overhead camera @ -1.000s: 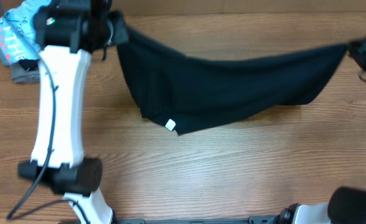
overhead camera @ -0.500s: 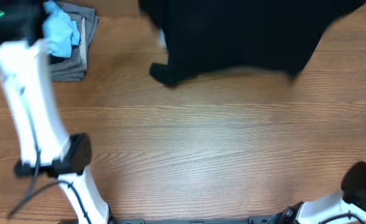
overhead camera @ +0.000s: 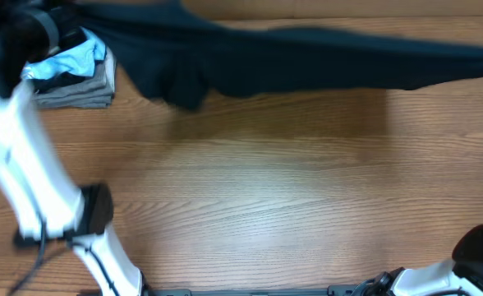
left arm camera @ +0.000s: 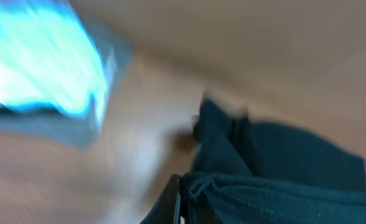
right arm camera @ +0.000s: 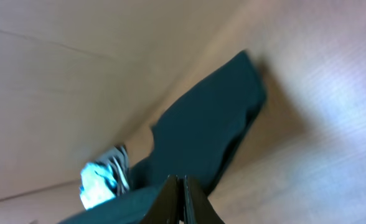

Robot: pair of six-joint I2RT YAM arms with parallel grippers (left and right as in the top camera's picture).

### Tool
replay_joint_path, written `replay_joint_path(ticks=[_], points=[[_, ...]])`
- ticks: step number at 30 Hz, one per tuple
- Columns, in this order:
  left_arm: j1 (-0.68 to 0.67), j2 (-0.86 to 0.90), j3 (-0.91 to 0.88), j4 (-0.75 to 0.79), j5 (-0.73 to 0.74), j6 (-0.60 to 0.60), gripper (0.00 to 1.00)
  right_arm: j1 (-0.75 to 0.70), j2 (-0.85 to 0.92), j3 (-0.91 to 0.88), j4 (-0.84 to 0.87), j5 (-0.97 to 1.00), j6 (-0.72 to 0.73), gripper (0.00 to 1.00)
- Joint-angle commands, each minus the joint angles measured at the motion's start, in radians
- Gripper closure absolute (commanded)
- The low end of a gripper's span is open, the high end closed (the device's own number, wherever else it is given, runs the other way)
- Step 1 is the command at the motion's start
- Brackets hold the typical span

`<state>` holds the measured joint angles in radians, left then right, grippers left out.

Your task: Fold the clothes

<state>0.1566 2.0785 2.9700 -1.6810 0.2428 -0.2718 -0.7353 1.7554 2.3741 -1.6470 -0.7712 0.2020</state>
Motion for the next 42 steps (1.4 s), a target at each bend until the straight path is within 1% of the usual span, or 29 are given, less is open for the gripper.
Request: replay_joint_path(ticks=[1,5,9,12,15,17,20,24,29,33,36,38,39,42], points=[[0.024,0.122,-0.157,-0.009,0.021,0.029,0.96,0.009,0.006,-0.161,-0.011,0.142,-0.147,0.96],[0.019,0.124,-0.348,-0.009,0.017,0.034,0.96,0.029,-0.015,-0.378,0.011,0.141,-0.181,0.96],[0.019,0.081,-0.483,-0.009,0.016,0.035,0.96,0.018,-0.087,-0.624,0.119,0.142,-0.180,0.96],[0.018,-0.016,-0.606,-0.009,0.017,0.051,0.96,-0.019,-0.178,-0.814,0.196,0.142,-0.172,0.96],[0.005,-0.126,-0.727,-0.009,0.021,0.060,0.96,-0.060,-0.261,-0.952,0.255,0.142,-0.172,0.96],[-0.010,-0.196,-0.799,-0.008,0.041,0.070,0.96,-0.090,-0.297,-1.001,0.277,0.143,-0.172,0.96],[-0.050,-0.299,-0.894,0.011,0.073,0.070,0.96,-0.146,-0.327,-1.011,0.293,0.143,-0.155,0.96],[-0.152,-0.417,-1.008,0.021,0.060,0.062,0.96,-0.233,-0.336,-0.989,0.317,0.142,-0.115,0.96],[-0.273,-0.493,-1.169,0.017,0.061,0.019,0.96,-0.292,-0.336,-0.988,0.321,0.157,-0.104,0.96],[-0.338,-0.517,-1.320,0.017,0.057,-0.014,0.96,-0.311,-0.336,-0.988,0.316,0.261,-0.058,0.96],[-0.365,-0.535,-1.417,0.011,-0.023,-0.076,0.96,-0.332,-0.336,-0.988,0.320,0.331,0.009,0.96],[-0.370,-0.556,-1.464,-0.009,-0.108,-0.138,0.96,-0.348,-0.336,-0.988,0.319,0.337,0.016,0.96],[-0.370,-0.571,-1.486,-0.009,-0.129,-0.150,0.96,-0.356,-0.336,-0.988,0.315,0.337,0.016,0.96],[-0.366,-0.629,-1.522,-0.009,-0.127,-0.186,0.96,-0.374,-0.338,-0.988,0.304,0.337,0.016,0.96]])
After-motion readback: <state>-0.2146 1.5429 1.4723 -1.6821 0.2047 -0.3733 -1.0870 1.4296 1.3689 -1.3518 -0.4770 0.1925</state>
